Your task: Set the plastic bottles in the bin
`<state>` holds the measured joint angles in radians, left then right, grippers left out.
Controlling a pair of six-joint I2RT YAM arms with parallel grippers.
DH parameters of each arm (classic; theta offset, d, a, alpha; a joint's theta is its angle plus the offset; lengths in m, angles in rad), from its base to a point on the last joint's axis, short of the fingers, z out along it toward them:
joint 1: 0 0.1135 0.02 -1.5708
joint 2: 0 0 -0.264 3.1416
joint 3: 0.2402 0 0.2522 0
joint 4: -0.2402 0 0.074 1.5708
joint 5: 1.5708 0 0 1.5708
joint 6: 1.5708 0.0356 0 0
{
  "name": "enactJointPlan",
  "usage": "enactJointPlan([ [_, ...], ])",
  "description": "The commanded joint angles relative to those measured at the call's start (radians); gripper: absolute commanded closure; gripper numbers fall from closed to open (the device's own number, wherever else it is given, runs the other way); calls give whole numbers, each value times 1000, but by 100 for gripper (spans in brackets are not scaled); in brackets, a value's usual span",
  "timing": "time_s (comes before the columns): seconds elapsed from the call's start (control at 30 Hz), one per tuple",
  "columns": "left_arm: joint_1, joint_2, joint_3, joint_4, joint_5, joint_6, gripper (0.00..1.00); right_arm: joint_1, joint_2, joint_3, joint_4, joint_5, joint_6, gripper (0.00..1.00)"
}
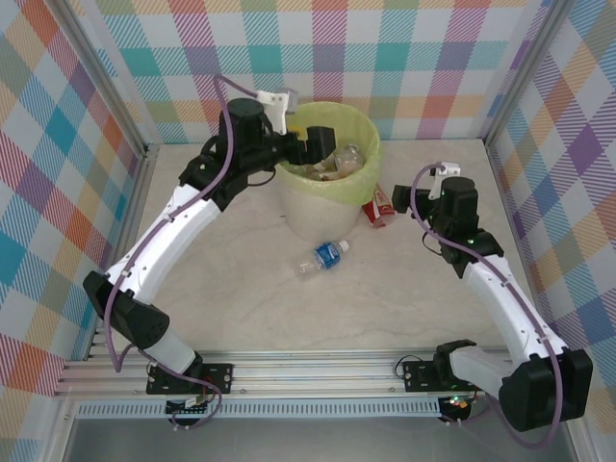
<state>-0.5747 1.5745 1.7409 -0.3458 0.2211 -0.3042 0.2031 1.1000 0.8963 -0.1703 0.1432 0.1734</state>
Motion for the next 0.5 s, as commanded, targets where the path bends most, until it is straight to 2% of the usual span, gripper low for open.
enactJointPlan([
  [0.0, -7, -81, -68, 147, -54, -18, 0, -25, 53, 16, -54, -76, -82, 0],
  [0.33, -8, -128, -142, 227, -135, -72, 0, -73, 293, 97, -69, -262, -109, 0],
  [0.47, -8, -177, -218, 274, -201, -71, 0, -74, 432, 202, -155, -348, -132, 0],
])
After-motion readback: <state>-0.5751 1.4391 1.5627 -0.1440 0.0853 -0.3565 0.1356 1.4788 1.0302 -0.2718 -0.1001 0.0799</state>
